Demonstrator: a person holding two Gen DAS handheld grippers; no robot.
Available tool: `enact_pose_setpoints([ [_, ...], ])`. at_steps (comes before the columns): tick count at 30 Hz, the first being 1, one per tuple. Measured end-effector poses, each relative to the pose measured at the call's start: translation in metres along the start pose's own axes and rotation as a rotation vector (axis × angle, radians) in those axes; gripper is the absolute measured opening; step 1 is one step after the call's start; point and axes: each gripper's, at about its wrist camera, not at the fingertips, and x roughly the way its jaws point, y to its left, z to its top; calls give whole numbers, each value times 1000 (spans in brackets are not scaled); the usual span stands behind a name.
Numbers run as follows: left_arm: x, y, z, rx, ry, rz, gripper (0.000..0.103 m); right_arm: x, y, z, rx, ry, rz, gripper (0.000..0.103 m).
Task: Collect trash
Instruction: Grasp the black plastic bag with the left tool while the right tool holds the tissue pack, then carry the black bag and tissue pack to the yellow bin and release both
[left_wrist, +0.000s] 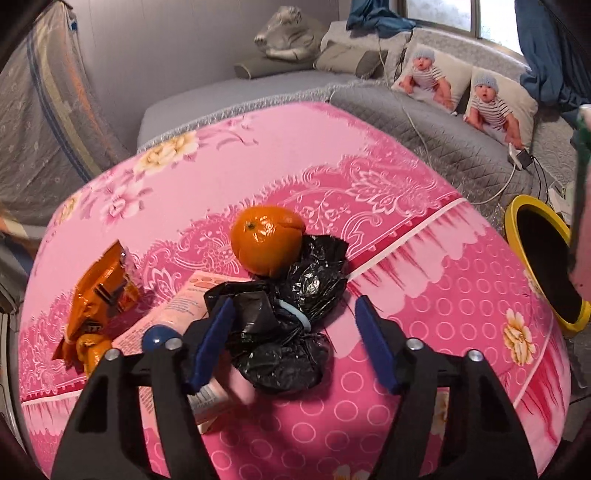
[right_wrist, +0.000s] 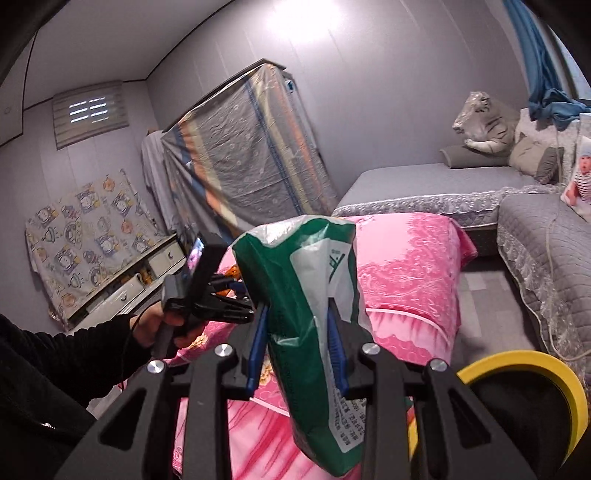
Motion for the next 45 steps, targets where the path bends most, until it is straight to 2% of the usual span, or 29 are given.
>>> enact_pose_setpoints([
  [5, 19, 4, -5, -8, 50, 30, 45, -21, -7, -1, 40, -48, -21, 28],
  [8, 14, 1, -5, 1, 34, 45, 34, -32, -11, 1, 68, -84, -43, 28],
  [12, -5, 0, -7, -20, -1, 22, 27, -47, -14, 4, 94, -130, -57, 28],
  [15, -34, 0, -11, -57, -75, -20, 25, -57, -10, 7, 94, -141, -74, 28],
  [21, -94, -9, -22, -57, -220, -90, 25, -71, 7, 9, 77, -147, -88, 27],
  [29, -149, -30, -23, -55, -347, -184, 25, -91, 19, 13, 50, -181, -126, 27],
  [36, -164, -64, -4, -76, -418, -253, 25, -119, 9, 10, 71, -245, -223, 27],
  [43, -154, -110, 25, -69, -430, -324, 25, -134, -11, -2, 100, -267, -382, 27],
  [45, -150, -126, 32, -56, -429, -348, 25, -137, -14, -7, 111, -273, -396, 27],
])
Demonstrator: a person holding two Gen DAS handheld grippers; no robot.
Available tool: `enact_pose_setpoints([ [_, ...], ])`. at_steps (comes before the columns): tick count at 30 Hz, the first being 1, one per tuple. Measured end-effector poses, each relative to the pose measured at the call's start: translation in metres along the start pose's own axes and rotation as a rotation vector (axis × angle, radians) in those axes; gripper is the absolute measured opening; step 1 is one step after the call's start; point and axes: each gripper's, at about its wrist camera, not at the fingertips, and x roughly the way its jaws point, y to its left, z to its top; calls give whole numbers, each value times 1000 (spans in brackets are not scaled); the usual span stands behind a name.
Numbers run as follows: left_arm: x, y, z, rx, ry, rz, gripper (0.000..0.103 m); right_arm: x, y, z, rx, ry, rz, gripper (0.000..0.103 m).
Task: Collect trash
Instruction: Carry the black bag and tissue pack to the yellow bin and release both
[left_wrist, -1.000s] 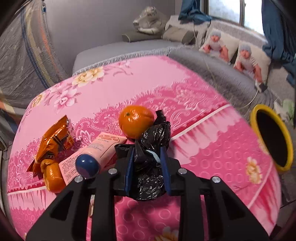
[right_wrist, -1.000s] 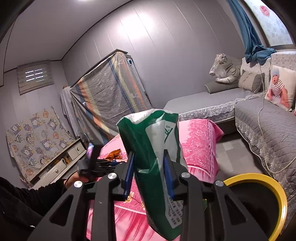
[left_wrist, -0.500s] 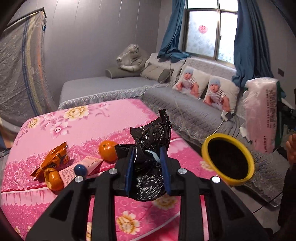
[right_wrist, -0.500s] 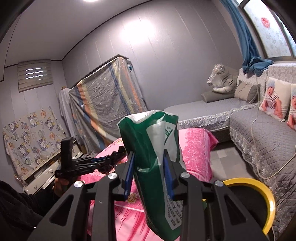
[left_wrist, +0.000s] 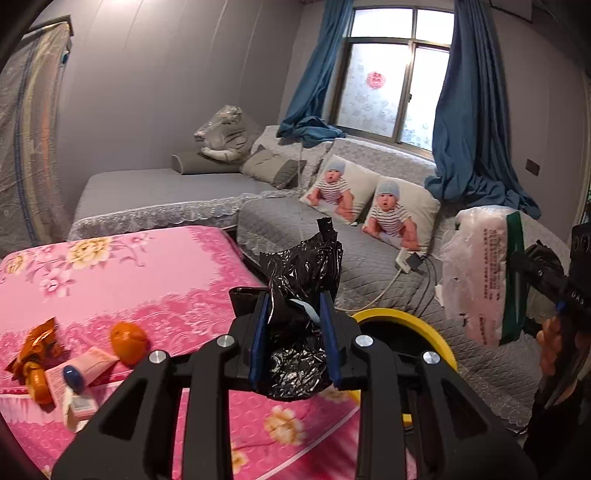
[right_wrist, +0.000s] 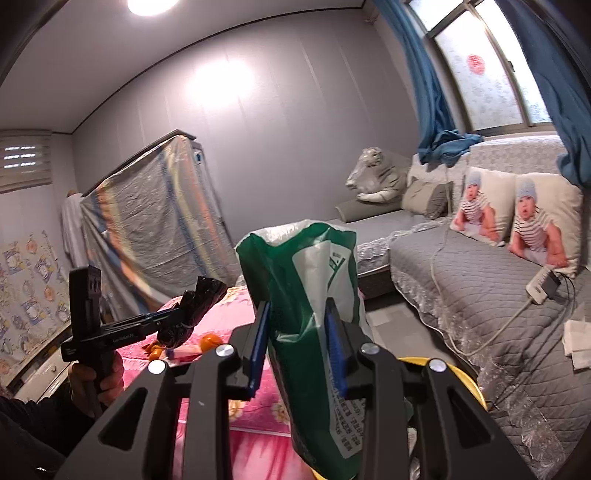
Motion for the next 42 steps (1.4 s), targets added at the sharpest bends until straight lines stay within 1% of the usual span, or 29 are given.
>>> enact_pose_setpoints([
  [4, 25, -30, 2, 26, 22, -59, 25, 1, -12, -8, 8, -10, -86, 27],
  [7, 48, -48, -1, 36, 52, -107, 25, 3, -21, -15, 16, -4, -126, 27],
  [10, 68, -63, -6, 42, 82, -136, 25, 5, -31, -23, 36, 8, -134, 27],
  [14, 93, -77, -16, 42, 133, -156, 25, 9, -45, -31, 71, 27, -142, 27],
  [21, 125, -91, -33, 55, 205, -167, 25, 15, -67, -43, 126, 54, -155, 28],
  [26, 138, -97, -42, 63, 238, -167, 25, 21, -84, -55, 173, 80, -174, 28],
  [30, 150, -103, -51, 68, 262, -161, 26, 28, -91, -64, 194, 109, -203, 28],
  [33, 159, -107, -56, 66, 283, -164, 26, 32, -96, -71, 213, 129, -207, 28],
  [37, 166, -111, -61, 73, 297, -159, 26, 39, -105, -80, 249, 163, -233, 28],
  [42, 173, -114, -60, 61, 304, -145, 26, 45, -114, -87, 279, 184, -247, 28],
])
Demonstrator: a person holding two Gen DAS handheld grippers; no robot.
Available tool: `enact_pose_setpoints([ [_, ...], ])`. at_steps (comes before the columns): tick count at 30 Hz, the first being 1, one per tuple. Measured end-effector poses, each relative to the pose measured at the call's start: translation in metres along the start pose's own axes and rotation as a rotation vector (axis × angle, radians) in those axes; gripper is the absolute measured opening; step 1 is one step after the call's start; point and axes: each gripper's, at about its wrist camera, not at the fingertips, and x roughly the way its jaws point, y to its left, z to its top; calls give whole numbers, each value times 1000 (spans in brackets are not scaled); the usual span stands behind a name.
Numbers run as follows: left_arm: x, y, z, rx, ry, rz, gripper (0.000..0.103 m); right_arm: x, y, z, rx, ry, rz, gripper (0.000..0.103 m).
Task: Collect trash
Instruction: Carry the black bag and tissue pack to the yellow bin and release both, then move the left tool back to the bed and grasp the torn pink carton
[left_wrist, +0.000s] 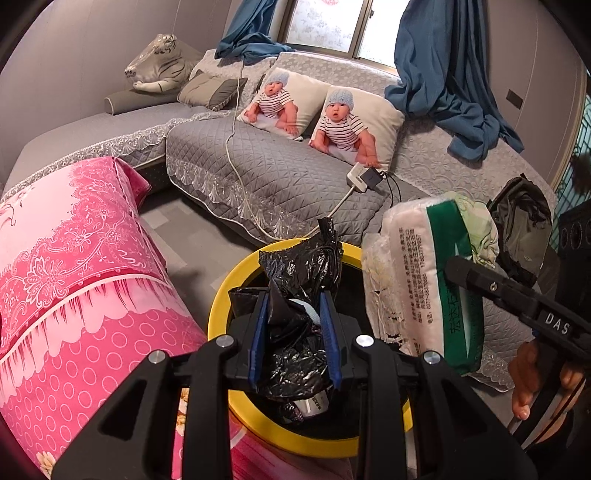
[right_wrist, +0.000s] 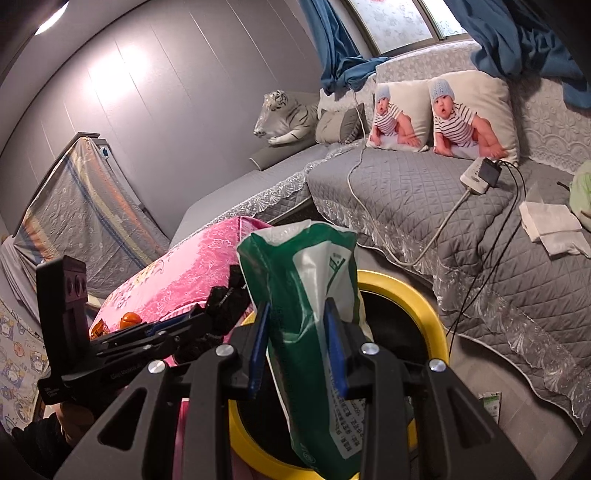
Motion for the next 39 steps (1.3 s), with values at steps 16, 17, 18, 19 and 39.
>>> enact_pose_setpoints([
  [16, -59, 55, -9, -174, -119, 93, 91, -1, -12, 5, 60, -21, -53, 78],
  [17, -67, 59, -10, -177, -138, 106, 91, -1, -7, 5, 46, -20, -47, 78],
  [18, -73, 64, -10, -179, -151, 120, 92, -2, -3, 5, 35, -21, -42, 78],
  [19, -79, 69, -11, -182, -164, 131, 92, -2, 3, 6, 19, -22, -33, 78],
  [39, -205, 257, -96, -338, -122, 548, 92, 48, 139, 2, -156, 70, 287, 78],
])
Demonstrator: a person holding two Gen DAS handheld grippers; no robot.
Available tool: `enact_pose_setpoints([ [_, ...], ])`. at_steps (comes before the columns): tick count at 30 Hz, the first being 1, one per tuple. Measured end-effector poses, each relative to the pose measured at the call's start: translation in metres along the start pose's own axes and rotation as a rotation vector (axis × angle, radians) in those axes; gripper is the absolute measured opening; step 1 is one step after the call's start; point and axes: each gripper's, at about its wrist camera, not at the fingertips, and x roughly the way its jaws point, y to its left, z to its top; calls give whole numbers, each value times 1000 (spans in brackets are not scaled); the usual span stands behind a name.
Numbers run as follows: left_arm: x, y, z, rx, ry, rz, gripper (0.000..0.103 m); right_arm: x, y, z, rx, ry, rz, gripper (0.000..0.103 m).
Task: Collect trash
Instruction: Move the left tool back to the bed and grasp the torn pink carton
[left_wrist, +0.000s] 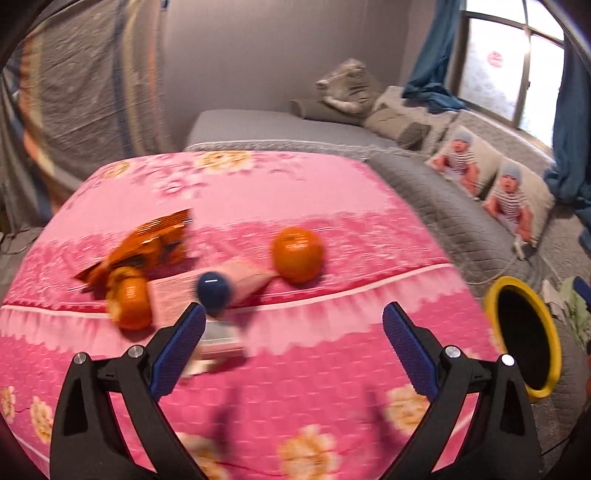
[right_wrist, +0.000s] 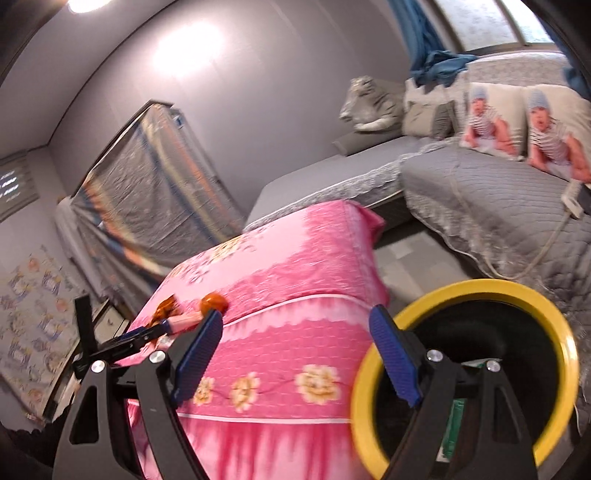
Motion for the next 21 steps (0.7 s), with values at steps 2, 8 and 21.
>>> enact_pose_setpoints([
  [2, 6, 18, -1, -2, 13, 52, 92, 8, 11, 1, -24, 4, 9, 78],
  [8, 32, 32, 4, 23, 58, 97, 90, 37, 34, 6, -59, 37, 53, 79],
  [21, 77, 29, 10, 70, 113, 189, 43, 54, 41, 0, -84, 67, 80, 79],
])
